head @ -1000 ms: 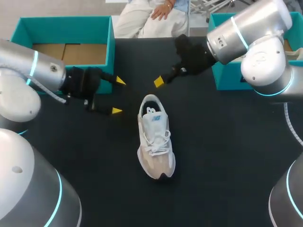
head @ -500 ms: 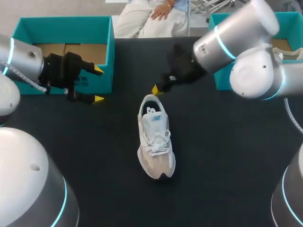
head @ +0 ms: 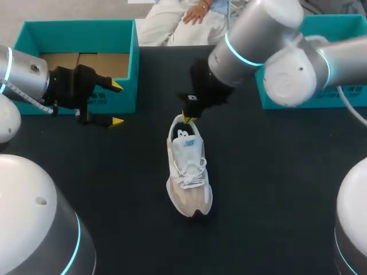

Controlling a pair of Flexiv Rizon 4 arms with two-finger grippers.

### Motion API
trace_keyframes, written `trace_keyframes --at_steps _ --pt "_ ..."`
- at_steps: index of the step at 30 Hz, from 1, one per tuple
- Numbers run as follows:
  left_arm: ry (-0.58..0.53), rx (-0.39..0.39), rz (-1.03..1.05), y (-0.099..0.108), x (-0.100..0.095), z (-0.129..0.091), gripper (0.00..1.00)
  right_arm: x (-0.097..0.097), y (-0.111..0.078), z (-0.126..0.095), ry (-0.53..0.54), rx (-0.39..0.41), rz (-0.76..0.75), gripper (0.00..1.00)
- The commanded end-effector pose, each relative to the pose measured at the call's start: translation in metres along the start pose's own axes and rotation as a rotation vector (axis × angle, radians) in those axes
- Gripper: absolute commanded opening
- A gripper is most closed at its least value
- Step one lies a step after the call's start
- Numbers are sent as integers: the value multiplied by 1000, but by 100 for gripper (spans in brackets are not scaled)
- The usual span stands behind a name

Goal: Take the shoe out of the shoebox, open the shoe tongue, remove and reinsert the insole, then place the shoe into the shoebox

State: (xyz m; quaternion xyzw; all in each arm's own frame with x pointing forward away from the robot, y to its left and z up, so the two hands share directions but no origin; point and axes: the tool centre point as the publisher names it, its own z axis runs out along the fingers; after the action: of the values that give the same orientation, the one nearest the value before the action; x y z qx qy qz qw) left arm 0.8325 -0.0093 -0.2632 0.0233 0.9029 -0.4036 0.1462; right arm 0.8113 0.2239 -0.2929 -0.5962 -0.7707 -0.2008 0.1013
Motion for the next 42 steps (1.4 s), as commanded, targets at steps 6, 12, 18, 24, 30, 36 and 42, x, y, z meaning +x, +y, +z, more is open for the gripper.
trace_keyframes --at_steps 6,12,18,24,30,36,42 --pt "0 -2 0 0 1 -1 100 3 -6 3 -323 -51 80 0" --pt "0 -2 0 0 1 -1 100 1 -20 9 -463 -101 151 0" --pt "0 -2 0 0 1 -1 100 5 -25 21 -485 -86 167 0" --pt "0 -2 0 0 1 -1 100 -1 -32 36 -482 -50 169 0" --pt "0 -2 0 0 1 -1 100 -9 -40 47 -467 -38 159 0" --pt "0 -2 0 0 1 -1 100 -16 -41 56 -463 -33 141 0" --pt "0 -2 0 0 1 -1 100 -22 -40 79 -474 3 116 0"
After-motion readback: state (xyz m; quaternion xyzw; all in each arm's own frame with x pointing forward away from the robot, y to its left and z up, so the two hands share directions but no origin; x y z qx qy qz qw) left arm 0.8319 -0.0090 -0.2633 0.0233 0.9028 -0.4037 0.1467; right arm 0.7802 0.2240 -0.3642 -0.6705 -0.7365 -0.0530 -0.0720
